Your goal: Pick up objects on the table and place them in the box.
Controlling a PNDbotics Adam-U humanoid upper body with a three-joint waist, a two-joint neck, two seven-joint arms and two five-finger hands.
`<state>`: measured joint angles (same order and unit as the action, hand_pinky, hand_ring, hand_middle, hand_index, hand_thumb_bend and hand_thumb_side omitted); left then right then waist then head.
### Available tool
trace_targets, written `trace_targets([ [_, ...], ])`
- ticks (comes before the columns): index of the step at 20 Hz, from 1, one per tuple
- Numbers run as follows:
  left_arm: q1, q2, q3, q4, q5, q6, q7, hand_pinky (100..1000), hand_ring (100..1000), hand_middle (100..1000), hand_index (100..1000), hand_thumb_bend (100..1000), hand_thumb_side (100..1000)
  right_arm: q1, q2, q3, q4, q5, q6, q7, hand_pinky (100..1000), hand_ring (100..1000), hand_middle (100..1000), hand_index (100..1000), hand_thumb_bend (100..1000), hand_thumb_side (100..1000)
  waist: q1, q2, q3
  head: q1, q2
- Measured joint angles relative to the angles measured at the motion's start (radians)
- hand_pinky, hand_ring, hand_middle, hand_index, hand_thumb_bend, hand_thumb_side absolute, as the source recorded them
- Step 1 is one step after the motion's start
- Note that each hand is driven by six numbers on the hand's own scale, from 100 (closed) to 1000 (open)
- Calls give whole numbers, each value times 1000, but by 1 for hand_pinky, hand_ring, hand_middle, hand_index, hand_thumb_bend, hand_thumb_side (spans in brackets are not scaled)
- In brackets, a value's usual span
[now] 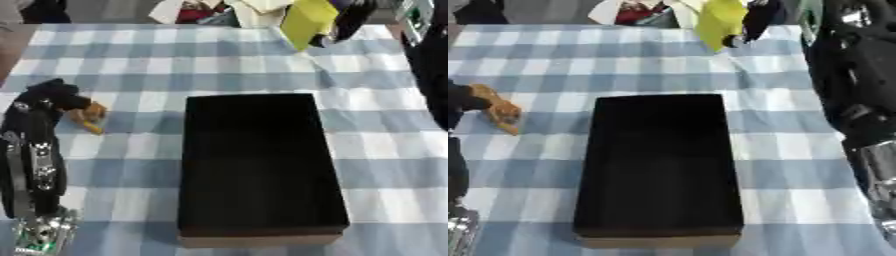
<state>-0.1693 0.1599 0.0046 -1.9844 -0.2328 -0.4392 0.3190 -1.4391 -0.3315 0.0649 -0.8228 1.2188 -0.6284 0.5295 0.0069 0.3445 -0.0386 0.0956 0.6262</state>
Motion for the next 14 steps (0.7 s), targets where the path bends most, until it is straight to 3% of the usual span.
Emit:
trace_targets([
  [9,2,14,6,0,3,7,7,602,581,602,760,186,819,105,-156,165,-355,-523,83,83,698,782,504,447,100,271,-17,-16,-24,37,19],
  [13,2,17,6,0,5,10,8,601,581,603,760,187,819,140,-208,217,-521,-716,139,139,671,723,508,450,100,267,-23,-20,-27,40,24],
  [14,2,17,6,0,7,10,9,601,581,603,760,187,818,147,-217,227,-556,-753,150,150,646,672,513,454,100,272,-23,-21,-28,40,25],
])
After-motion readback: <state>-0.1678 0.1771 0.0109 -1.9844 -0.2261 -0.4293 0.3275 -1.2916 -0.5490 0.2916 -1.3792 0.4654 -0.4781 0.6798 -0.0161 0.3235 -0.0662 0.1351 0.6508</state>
